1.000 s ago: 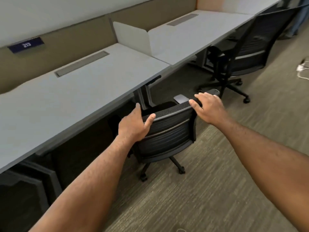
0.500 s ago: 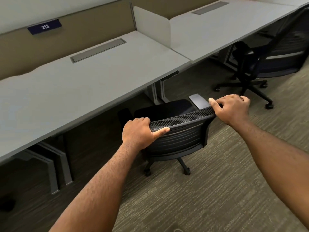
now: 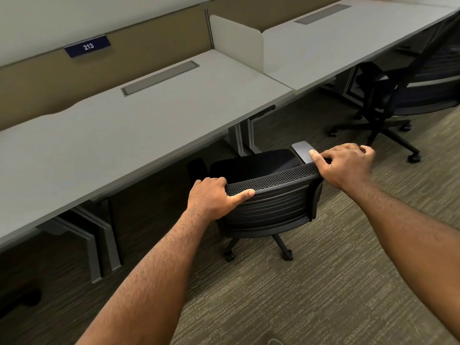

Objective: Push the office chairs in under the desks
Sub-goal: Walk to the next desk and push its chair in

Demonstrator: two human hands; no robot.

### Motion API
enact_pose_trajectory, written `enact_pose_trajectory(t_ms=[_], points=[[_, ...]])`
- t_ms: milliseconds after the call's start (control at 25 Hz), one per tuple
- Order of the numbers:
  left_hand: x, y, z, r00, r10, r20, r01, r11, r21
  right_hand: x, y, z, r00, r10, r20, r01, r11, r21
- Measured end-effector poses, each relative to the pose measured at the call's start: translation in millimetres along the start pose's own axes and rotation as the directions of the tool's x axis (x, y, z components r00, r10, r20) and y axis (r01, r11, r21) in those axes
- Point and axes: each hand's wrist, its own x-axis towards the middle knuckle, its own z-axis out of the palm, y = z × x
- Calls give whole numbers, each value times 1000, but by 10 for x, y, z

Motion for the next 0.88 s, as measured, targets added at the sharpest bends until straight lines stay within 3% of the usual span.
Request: enact_pose_trajectory(t_ms=[360,720,880], points=[[-109,-91,-104,999,-50,3,50,997,-63,-78,-179,-11,999,-3,-33,4,1000,5],[-216,-206,-116,991,-130,-33,132,988,74,-33,-345,27,998,-53,-39,55,997,45],[-345,-270,-128,977,-206,-63,209,976,58,27,-507,48,995,-100,-20,101,992,76]])
